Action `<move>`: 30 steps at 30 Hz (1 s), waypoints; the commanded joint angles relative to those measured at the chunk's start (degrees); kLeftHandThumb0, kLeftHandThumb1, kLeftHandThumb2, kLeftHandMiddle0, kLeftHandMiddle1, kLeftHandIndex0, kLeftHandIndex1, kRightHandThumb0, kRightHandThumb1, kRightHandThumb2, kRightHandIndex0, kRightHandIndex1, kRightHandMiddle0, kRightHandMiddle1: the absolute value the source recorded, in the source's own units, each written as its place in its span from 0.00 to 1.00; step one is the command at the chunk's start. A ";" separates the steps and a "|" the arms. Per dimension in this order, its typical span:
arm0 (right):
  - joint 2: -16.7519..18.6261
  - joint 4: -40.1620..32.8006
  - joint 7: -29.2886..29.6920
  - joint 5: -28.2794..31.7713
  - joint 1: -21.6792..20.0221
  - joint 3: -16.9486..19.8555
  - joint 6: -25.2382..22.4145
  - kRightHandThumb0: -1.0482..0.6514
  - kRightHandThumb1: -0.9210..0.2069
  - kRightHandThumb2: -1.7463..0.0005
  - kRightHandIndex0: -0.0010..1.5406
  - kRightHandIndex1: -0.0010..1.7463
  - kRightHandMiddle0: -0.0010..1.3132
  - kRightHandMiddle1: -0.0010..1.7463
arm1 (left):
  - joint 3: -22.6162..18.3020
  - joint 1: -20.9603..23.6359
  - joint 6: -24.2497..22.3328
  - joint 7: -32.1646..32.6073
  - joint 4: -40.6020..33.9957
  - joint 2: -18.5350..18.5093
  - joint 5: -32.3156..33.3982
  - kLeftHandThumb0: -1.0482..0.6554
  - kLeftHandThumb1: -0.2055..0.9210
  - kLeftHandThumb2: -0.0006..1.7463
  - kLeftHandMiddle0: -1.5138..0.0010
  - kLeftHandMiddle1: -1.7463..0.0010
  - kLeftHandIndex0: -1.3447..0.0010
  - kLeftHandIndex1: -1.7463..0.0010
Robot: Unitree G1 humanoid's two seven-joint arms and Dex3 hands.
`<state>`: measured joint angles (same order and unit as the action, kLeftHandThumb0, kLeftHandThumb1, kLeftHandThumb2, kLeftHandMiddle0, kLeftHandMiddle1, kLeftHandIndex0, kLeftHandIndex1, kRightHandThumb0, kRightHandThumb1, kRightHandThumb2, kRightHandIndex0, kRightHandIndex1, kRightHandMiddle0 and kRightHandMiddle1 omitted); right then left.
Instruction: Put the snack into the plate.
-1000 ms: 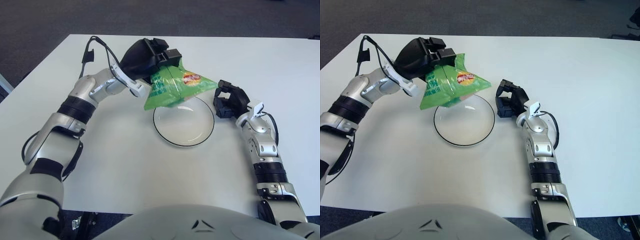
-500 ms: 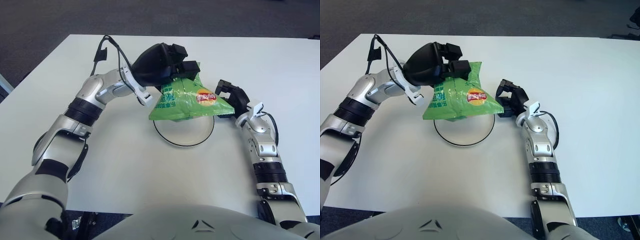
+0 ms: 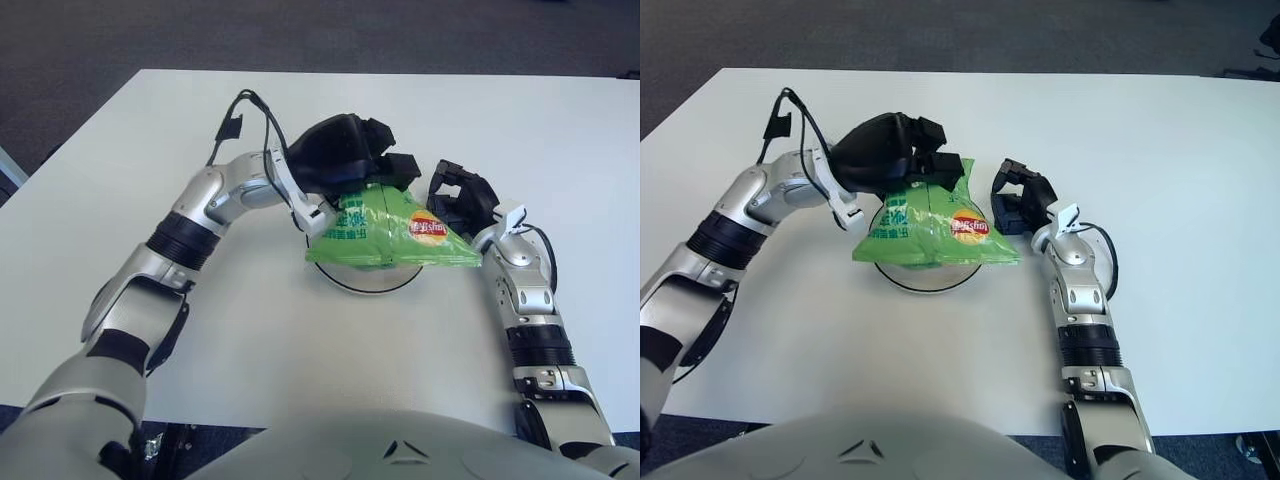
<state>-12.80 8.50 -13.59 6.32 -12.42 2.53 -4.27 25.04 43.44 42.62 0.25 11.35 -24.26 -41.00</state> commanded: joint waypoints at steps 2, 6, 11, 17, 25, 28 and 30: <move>0.34 2.70 0.00 -1.02 4.28 -1.13 -4.46 0.33 0.56 0.23 0.84 1.00 0.49 1.00 | 1.41 -0.92 -0.83 -3.21 0.14 0.00 -1.67 0.58 0.40 0.80 0.15 0.00 0.23 0.00; 0.50 1.97 0.27 -1.08 4.61 -1.20 -4.64 0.33 0.55 0.24 0.83 1.00 0.48 1.00 | 2.35 -0.46 -0.39 -5.69 -0.63 -1.27 -4.29 0.57 0.41 0.79 0.15 0.00 0.24 0.00; 0.59 1.00 1.59 -2.01 4.96 -1.58 -5.12 0.33 0.54 0.24 0.82 1.00 0.47 1.00 | 4.10 -0.52 0.22 -9.36 -1.11 -2.54 -6.70 0.56 0.42 0.78 0.17 0.00 0.26 0.00; 0.54 -0.06 2.63 -2.52 5.41 -2.12 -5.69 0.33 0.53 0.25 0.80 1.00 0.47 1.00 | 5.09 -0.70 1.15 -9.61 -0.42 -2.99 -8.02 0.54 0.43 0.77 0.17 0.00 0.27 0.00; 0.42 -0.26 3.20 -2.42 5.57 -2.66 -5.72 0.33 0.54 0.25 0.80 1.00 0.47 1.00 | 5.82 -1.83 0.46 -8.61 -0.92 -3.01 -10.72 0.49 0.47 0.74 0.16 0.00 0.26 0.00; 0.27 -0.23 3.14 -2.22 5.51 -2.78 -5.98 0.33 0.54 0.24 0.81 1.00 0.47 1.00 | 5.98 -2.29 -0.52 -9.00 -0.99 -2.84 -10.90 0.47 0.49 0.74 0.15 0.00 0.26 0.00; 0.20 -0.21 3.05 -2.11 5.48 -2.82 -6.11 0.33 0.55 0.24 0.81 1.00 0.48 1.00 | 6.20 -2.31 -0.89 -9.11 -0.91 -2.86 -11.10 0.47 0.49 0.73 0.15 0.00 0.26 0.00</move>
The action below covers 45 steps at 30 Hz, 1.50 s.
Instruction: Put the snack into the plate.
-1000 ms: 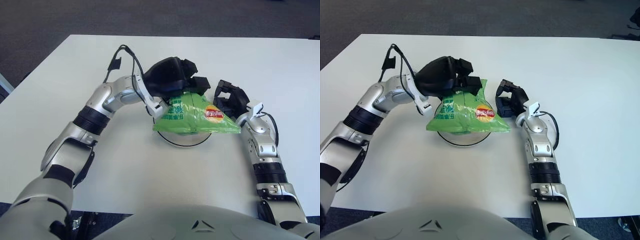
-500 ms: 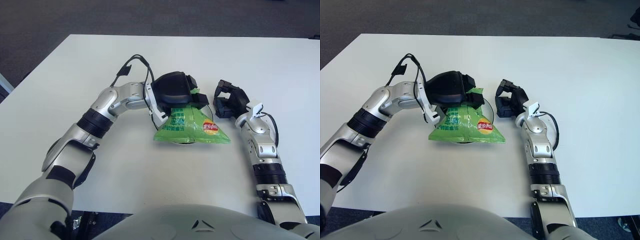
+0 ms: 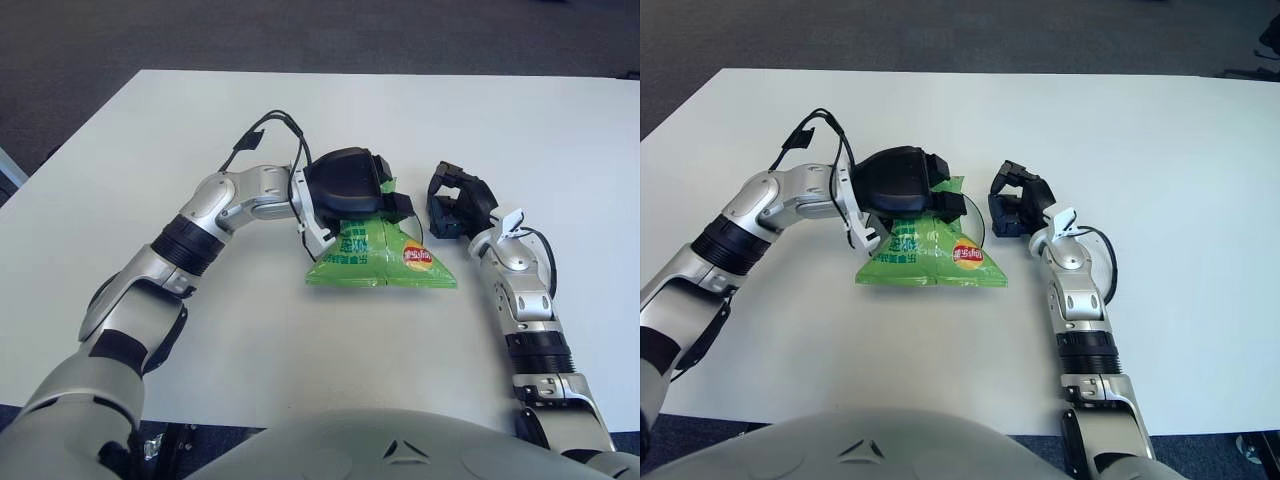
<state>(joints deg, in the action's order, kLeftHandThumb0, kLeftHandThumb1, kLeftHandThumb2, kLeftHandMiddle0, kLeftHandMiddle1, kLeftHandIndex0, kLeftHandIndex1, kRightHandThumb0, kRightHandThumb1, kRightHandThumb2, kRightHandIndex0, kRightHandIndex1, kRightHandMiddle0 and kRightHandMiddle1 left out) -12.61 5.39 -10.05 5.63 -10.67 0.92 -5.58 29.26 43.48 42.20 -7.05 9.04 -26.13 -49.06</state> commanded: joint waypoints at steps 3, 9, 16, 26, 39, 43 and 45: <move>-0.05 2.99 -0.78 -1.15 3.67 -1.17 -4.95 0.33 0.55 0.24 0.81 1.00 0.48 1.00 | 2.13 -2.35 -1.09 -1.74 1.55 -1.01 -3.21 0.37 0.45 0.76 0.17 0.00 0.44 0.00; -0.23 3.59 -1.03 -1.03 3.29 -1.09 -5.07 0.33 0.56 0.23 0.82 1.00 0.49 1.00 | 2.63 -0.35 2.08 -5.92 3.94 -1.66 3.15 0.35 0.57 0.66 0.29 0.00 0.61 0.00; -0.22 3.70 -0.81 -1.48 3.35 -1.23 -4.60 0.32 0.57 0.22 0.81 1.00 0.49 1.00 | 3.57 2.99 5.12 -16.15 7.35 -2.91 14.18 0.23 0.62 0.46 0.77 0.04 0.96 0.25; -0.24 2.01 -0.57 -1.29 3.83 -1.42 -6.50 0.32 0.56 0.23 0.76 1.00 0.49 1.00 | 3.75 6.11 3.46 -30.56 7.74 -4.38 23.09 0.13 0.72 0.36 0.99 0.85 1.00 0.87; -0.09 3.58 0.63 -2.01 2.73 -1.37 -8.74 0.34 0.50 0.28 0.76 1.00 0.44 1.00 | 0.73 7.07 5.90 -32.56 10.03 -4.03 26.47 0.07 0.71 0.28 1.00 1.00 1.00 1.00; -0.22 4.54 -0.14 -1.69 2.57 -1.44 -6.85 0.34 0.50 0.28 0.77 1.00 0.44 1.00 | -0.37 6.71 4.80 -33.01 9.83 -4.08 27.96 0.07 0.70 0.27 1.00 1.00 1.00 1.00; -0.31 4.95 -0.67 -1.49 2.48 -1.47 -6.05 0.34 0.52 0.26 0.79 1.00 0.46 1.00 | -0.90 6.47 4.07 -33.24 9.57 -4.08 28.55 0.08 0.68 0.27 1.00 1.00 1.00 1.00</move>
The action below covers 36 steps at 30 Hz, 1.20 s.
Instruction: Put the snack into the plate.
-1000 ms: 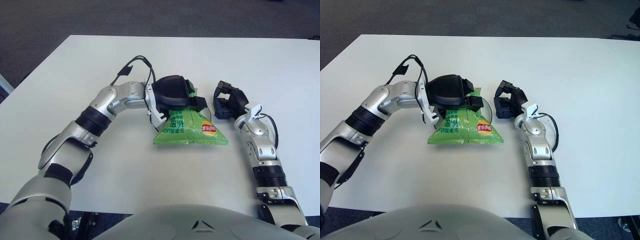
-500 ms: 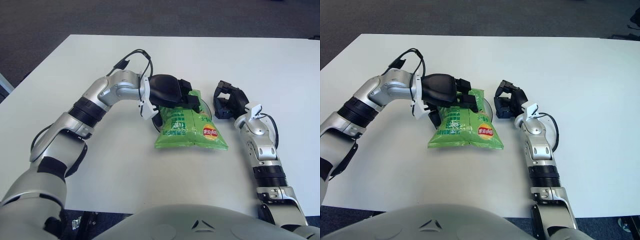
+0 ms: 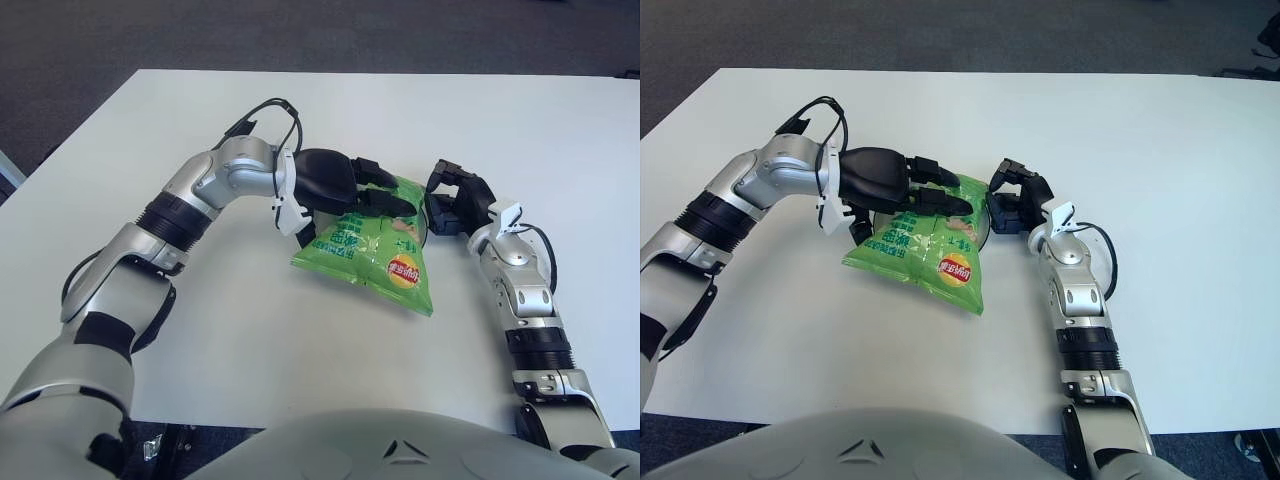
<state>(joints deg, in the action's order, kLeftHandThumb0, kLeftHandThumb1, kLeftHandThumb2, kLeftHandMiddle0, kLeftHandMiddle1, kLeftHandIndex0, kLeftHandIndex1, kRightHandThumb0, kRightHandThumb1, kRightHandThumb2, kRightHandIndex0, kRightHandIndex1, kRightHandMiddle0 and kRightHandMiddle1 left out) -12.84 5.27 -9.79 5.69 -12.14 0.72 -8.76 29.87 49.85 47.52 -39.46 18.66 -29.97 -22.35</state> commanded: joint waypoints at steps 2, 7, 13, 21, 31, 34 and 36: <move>-0.15 5.48 -1.44 -1.35 3.83 -1.23 -2.29 0.33 0.53 0.26 0.80 1.00 0.46 1.00 | -1.88 -0.05 -1.92 -1.01 -0.27 -0.11 2.07 0.08 0.68 0.27 1.00 1.00 1.00 1.00; -0.23 6.34 -2.53 -0.90 3.61 -1.05 -1.04 0.33 0.54 0.24 0.83 1.00 0.47 1.00 | -2.85 0.03 -4.16 -2.70 -0.92 -0.27 4.32 0.10 0.64 0.26 1.00 1.00 1.00 1.00; -0.20 6.91 -3.19 -0.62 3.50 -0.77 -0.35 0.33 0.55 0.23 0.84 1.00 0.48 1.00 | -4.45 0.12 -7.14 -5.89 -2.22 -1.03 7.55 0.10 0.63 0.26 1.00 1.00 1.00 1.00; -0.20 7.88 -3.36 -0.87 3.12 -0.76 0.46 0.32 0.57 0.22 0.84 1.00 0.49 1.00 | -7.47 0.04 -7.03 -7.02 -0.87 -2.49 9.95 0.05 0.67 0.26 1.00 1.00 1.00 1.00; -0.35 8.22 -3.60 -1.02 2.91 -0.80 0.56 0.32 0.57 0.22 0.85 1.00 0.49 1.00 | -13.59 -2.01 -8.21 -8.22 -3.04 -7.53 14.14 0.03 0.77 0.21 1.00 1.00 1.00 1.00; -0.46 8.47 -3.65 -1.07 2.74 -0.76 0.49 0.32 0.57 0.22 0.85 1.00 0.49 1.00 | -15.74 -3.56 -8.44 -7.21 -3.91 -9.20 13.77 0.02 0.80 0.21 1.00 1.00 1.00 1.00; -0.55 8.80 -3.66 -1.13 2.53 -0.71 0.50 0.32 0.57 0.22 0.85 1.00 0.49 1.00 | -17.68 -5.18 -9.77 -5.49 -4.24 -9.63 13.34 0.02 0.82 0.19 1.00 1.00 1.00 1.00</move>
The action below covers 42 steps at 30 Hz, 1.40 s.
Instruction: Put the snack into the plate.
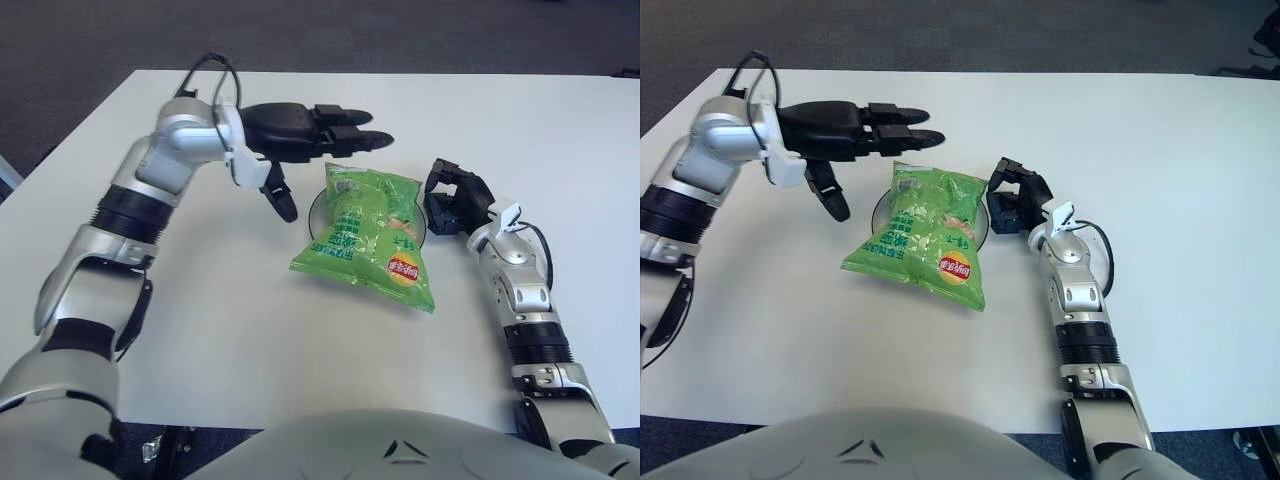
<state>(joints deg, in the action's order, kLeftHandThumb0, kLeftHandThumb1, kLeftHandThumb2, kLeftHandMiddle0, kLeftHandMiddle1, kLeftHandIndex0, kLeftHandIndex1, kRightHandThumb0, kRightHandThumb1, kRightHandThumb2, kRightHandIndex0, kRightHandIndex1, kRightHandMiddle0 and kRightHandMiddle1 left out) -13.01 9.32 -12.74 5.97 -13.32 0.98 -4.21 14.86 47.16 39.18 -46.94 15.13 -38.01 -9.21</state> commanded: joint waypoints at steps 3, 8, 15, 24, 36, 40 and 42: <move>-0.38 4.89 -0.65 -1.47 3.60 -0.95 -4.10 0.32 0.57 0.22 0.85 1.00 0.49 1.00 | -4.38 -4.05 -4.37 3.27 -1.59 -1.41 0.55 0.02 0.84 0.18 1.00 1.00 1.00 1.00; -0.31 6.19 -0.59 -1.41 3.04 -0.85 -3.35 0.32 0.57 0.22 0.84 1.00 0.49 1.00 | -10.56 -9.96 -11.68 10.49 -1.38 3.42 5.68 0.07 0.79 0.24 0.97 0.99 1.00 0.86; 0.15 7.18 -0.24 -1.53 2.77 -0.83 -2.46 0.32 0.57 0.22 0.84 1.00 0.49 1.00 | -14.52 -16.07 -14.70 22.61 -2.84 6.90 1.27 0.12 0.77 0.31 0.86 0.80 1.00 0.57; 0.62 7.63 0.22 -1.51 2.51 -0.74 -1.94 0.32 0.57 0.22 0.83 1.00 0.49 1.00 | -20.37 -21.64 -14.42 29.38 2.91 11.34 6.85 0.21 0.70 0.46 0.86 0.38 1.00 0.25; 2.03 7.50 3.35 -1.53 2.48 0.24 -1.88 0.33 0.56 0.23 0.82 1.00 0.49 1.00 | -27.11 -36.10 -24.98 34.59 -6.61 21.12 19.66 0.32 0.84 0.44 0.80 0.16 0.94 0.06; 2.72 6.84 4.83 -1.34 2.62 0.87 -1.81 0.33 0.56 0.23 0.82 1.00 0.49 1.00 | -27.69 -38.77 -25.95 37.93 -8.67 24.45 19.92 0.38 0.90 0.39 0.75 0.06 0.84 0.01; 2.98 6.64 5.53 -1.39 2.65 1.06 -1.89 0.33 0.56 0.23 0.82 1.00 0.49 1.00 | -27.84 -39.98 -24.82 39.52 -8.95 26.03 19.25 0.39 0.89 0.39 0.73 0.03 0.82 0.01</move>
<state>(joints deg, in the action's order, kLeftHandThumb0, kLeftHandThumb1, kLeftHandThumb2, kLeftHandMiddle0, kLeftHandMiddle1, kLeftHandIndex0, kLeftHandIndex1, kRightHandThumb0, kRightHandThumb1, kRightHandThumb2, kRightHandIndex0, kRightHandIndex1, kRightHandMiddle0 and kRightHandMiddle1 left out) -10.90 12.69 -8.28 5.89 -14.69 2.29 -2.18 -12.00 8.93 12.69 -10.32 7.80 -14.75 10.19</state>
